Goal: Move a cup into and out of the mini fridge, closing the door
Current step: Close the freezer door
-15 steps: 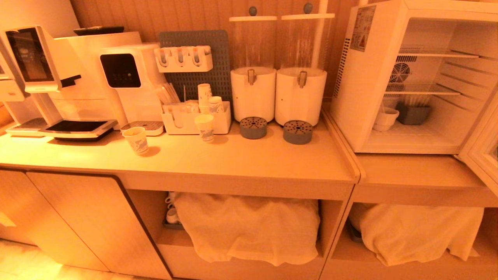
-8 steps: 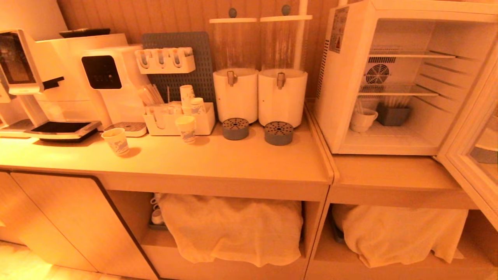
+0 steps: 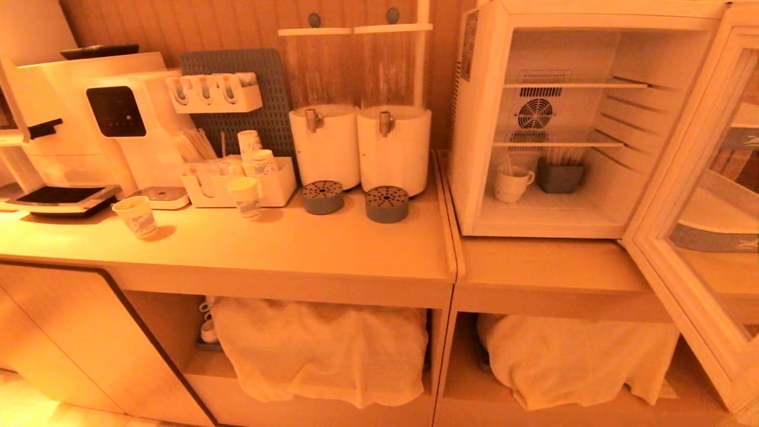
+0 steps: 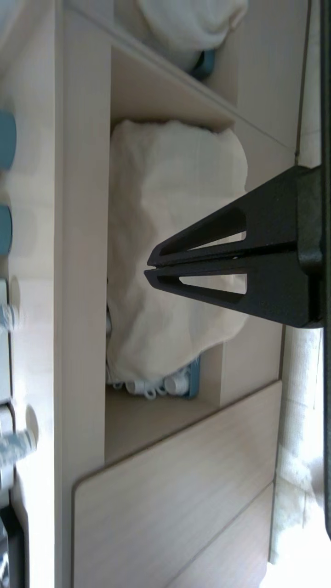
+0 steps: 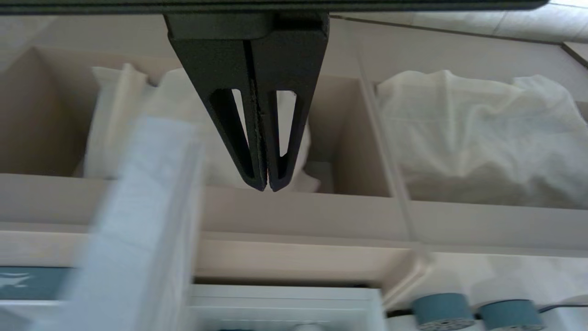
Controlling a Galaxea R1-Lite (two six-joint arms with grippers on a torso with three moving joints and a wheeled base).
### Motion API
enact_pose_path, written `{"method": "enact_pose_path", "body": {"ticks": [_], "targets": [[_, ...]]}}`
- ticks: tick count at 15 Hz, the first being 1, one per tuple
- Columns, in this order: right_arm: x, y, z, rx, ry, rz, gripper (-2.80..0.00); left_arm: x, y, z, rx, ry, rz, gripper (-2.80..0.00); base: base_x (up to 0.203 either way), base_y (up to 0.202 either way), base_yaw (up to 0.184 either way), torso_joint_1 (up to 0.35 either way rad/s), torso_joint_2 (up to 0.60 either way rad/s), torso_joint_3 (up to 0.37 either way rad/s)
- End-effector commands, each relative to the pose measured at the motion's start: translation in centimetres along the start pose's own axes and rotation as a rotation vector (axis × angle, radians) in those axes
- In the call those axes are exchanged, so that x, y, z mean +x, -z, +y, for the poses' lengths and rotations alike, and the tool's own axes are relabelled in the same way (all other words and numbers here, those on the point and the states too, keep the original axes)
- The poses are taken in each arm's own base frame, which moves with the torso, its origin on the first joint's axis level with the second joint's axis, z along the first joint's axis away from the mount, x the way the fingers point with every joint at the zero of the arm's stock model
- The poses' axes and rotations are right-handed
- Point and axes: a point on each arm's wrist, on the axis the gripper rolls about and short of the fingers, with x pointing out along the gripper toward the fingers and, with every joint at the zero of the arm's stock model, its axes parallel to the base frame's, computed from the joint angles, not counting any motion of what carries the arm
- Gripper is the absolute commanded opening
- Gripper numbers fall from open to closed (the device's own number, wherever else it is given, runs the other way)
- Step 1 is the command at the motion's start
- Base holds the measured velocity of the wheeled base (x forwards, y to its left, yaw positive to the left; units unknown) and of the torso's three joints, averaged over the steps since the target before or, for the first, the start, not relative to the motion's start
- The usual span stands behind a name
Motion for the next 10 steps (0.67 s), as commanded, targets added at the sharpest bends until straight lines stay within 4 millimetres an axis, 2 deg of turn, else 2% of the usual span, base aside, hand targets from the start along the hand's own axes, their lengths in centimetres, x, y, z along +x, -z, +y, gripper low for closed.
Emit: {"method": "enact_pose_path", "body": {"ticks": [1,10], "targets": [[0.07,0.07,0.0,-0.001,-0.001,0.009,-2.8,0.0,0.0,0.0,0.0,0.0,0.0,-2.8,0.0,-0.19,0.001,-0.002,0.01,0.002],[0.07,0.06,0.0,-0.001,-0.001,0.007,-2.8,0.0,0.0,0.0,-0.003,-0.001,0.0,-2.8,0.0,-0.193,0.0,0.002,0.0,0.001]]}}
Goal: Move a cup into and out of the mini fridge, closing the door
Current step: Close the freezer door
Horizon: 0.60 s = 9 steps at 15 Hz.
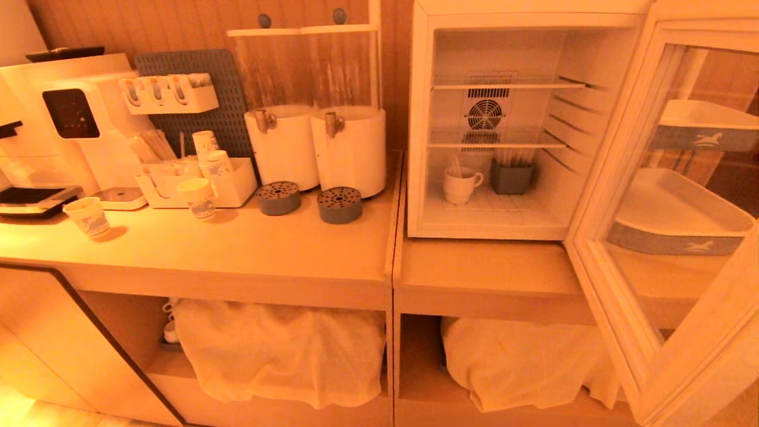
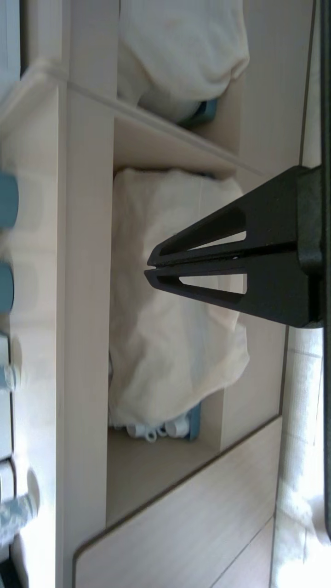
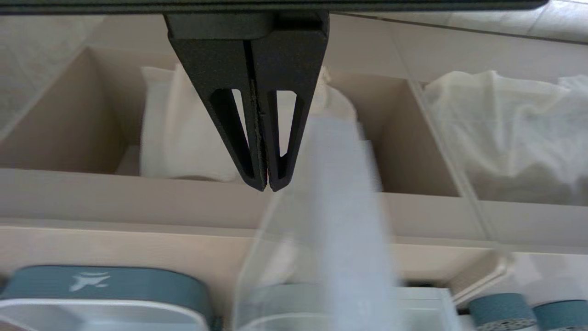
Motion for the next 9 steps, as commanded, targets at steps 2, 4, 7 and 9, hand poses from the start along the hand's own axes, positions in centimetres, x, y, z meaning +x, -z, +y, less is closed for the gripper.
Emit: {"method": "enact_pose_path", "body": {"ticks": [2,4,7,9], "targets": [[0.05,0.09,0.0,0.0,-0.002,0.008,-2.8,0.0,0.0,0.0,-0.001,0.0,0.0,-2.8,0.0,-0.188,0.0,0.003,0.0,0.003],[0.0,0.14,0.01,0.0,0.0,-0.001,-2.8,0.01,0.03,0.0,-0.009,0.0,0.0,-2.8,0.0,-0.189,0.001,0.002,0.0,-0.001],[0.0,0.12,0.0,0.001,-0.001,-0.003,-2.8,0.01,0.03,0.0,-0.009,0.0,0.0,-2.8,0.0,-0.136,0.0,0.002,0.0,0.003],[-0.06,-0.01,-0.01,0.02,0.005,-0.011,-2.8,0.01,0.03,0.0,-0.009,0.0,0.0,-2.8,0.0,0.0,0.0,0.0,0.0,0.0]]}}
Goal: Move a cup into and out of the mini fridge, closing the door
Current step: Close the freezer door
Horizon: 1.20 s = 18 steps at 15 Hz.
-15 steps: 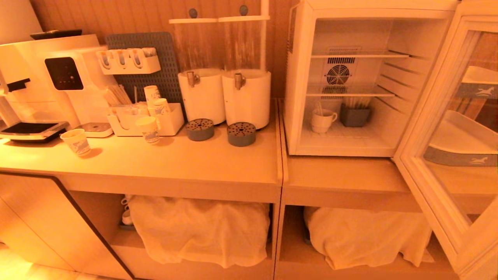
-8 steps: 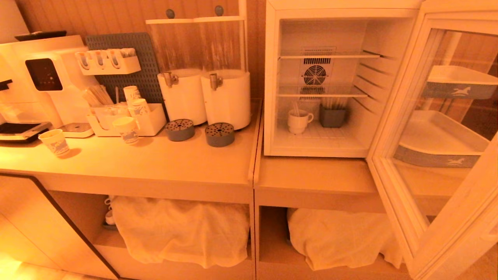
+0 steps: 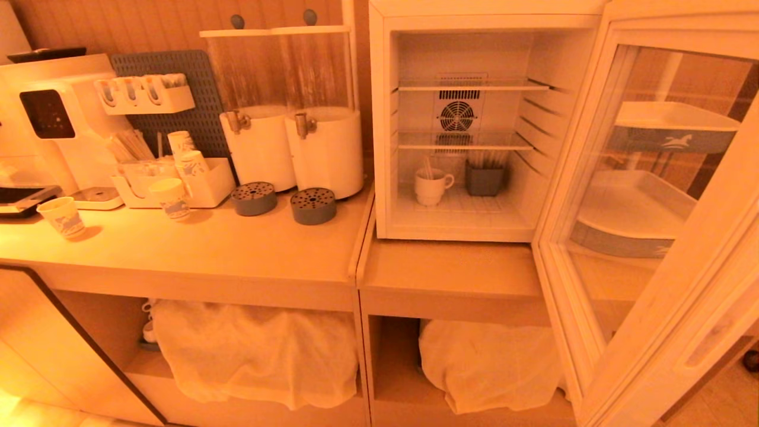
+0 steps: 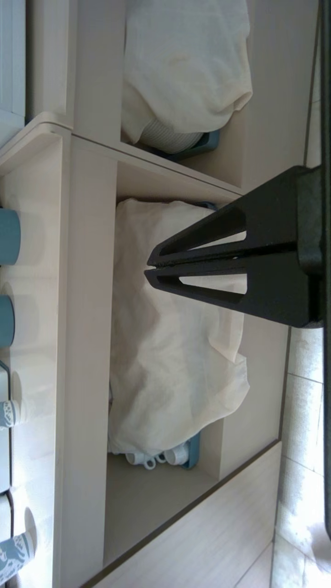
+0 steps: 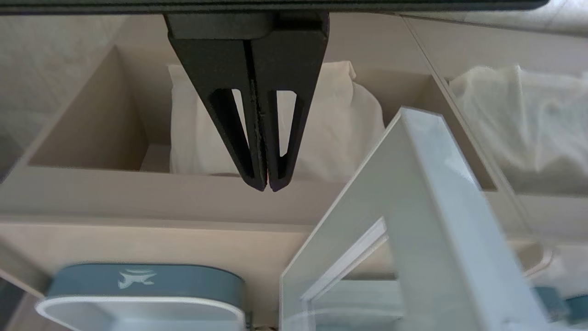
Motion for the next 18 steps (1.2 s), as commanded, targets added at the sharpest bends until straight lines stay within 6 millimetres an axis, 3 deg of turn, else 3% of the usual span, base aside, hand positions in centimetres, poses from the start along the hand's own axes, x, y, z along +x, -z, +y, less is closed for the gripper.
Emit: {"method": "enact_pose_path", "body": {"ticks": [1,6,8,11,15,18], "targets": [[-0.2,-0.6,0.0,0.006,-0.001,-0.028,-2.8,0.0,0.0,0.0,0.001,-0.002,0.0,-2.8,0.0,0.0,0.0,0.0,0.0,0.0],[-3.6,-6.7,-0.1,0.019,-0.018,-0.138,-2.8,0.0,0.0,0.0,0.001,-0.001,0.0,-2.8,0.0,0.0,0.0,0.0,0.0,0.0],[-4.6,-7.5,0.0,0.018,-0.036,-0.112,-2.8,0.0,0.0,0.0,-0.001,-0.001,0.0,-2.8,0.0,0.0,0.0,0.0,0.0,0.0],[-4.9,-8.3,0.0,0.023,-0.047,-0.122,-2.8,0.0,0.0,0.0,-0.001,-0.001,0.0,-2.8,0.0,0.0,0.0,0.0,0.0,0.0],[-6.3,-12.5,0.2,0.13,-0.204,-0.069,-2.8,0.0,0.0,0.0,-0.001,-0.001,0.0,-2.8,0.0,0.0,0.0,0.0,0.0,0.0],[-5.1,-14.8,0.2,0.162,-0.308,0.046,-2.8,0.0,0.0,0.0,-0.001,-0.001,0.0,-2.8,0.0,0.0,0.0,0.0,0.0,0.0]]}}
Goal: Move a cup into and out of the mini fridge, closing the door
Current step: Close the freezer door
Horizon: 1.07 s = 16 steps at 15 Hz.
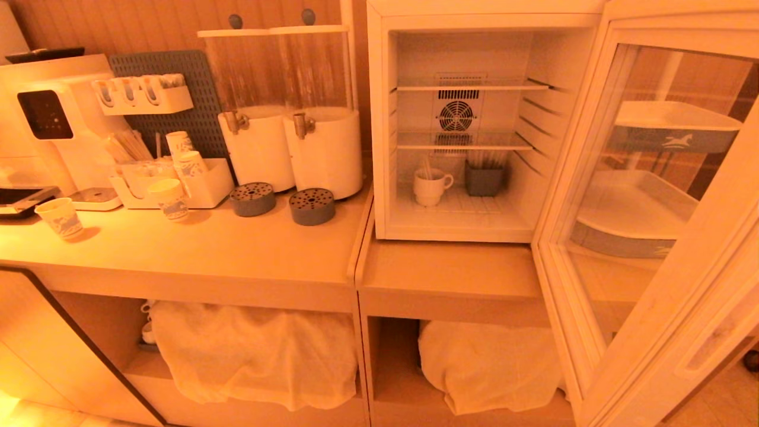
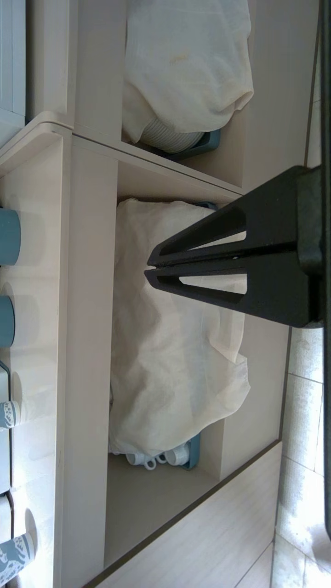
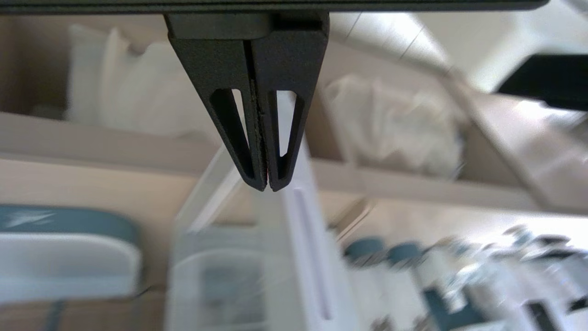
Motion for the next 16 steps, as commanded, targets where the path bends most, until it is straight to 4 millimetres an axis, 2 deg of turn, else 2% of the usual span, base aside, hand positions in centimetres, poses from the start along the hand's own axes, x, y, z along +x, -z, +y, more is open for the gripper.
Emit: {"method": "enact_pose_path", "body": {"ticks": [1,6,9,12,16], "targets": [[1.6,-1.6,-0.6,0.024,-0.043,0.081,-2.8,0.0,0.0,0.0,0.0,0.0,0.0,-2.8,0.0,0.0,0.0,0.0,0.0,0.0],[3.8,-3.6,-3.6,0.057,-0.293,0.183,-2.8,0.0,0.0,0.0,0.0,0.0,0.0,-2.8,0.0,0.0,0.0,0.0,0.0,0.0],[5.9,-5.3,-3.6,0.081,-0.178,0.108,-2.8,0.0,0.0,0.0,0.0,0.0,0.0,-2.8,0.0,0.0,0.0,0.0,0.0,0.0],[7.8,-6.1,-3.0,0.135,-0.046,0.092,-2.8,0.0,0.0,0.0,0.001,0.0,0.002,-2.8,0.0,0.0,0.0,0.0,0.0,0.0],[11.8,-7.1,-1.9,0.253,0.07,0.121,-2.8,0.0,0.0,0.0,0.0,0.0,0.0,-2.8,0.0,0.0,0.0,0.0,0.0,0.0]]}}
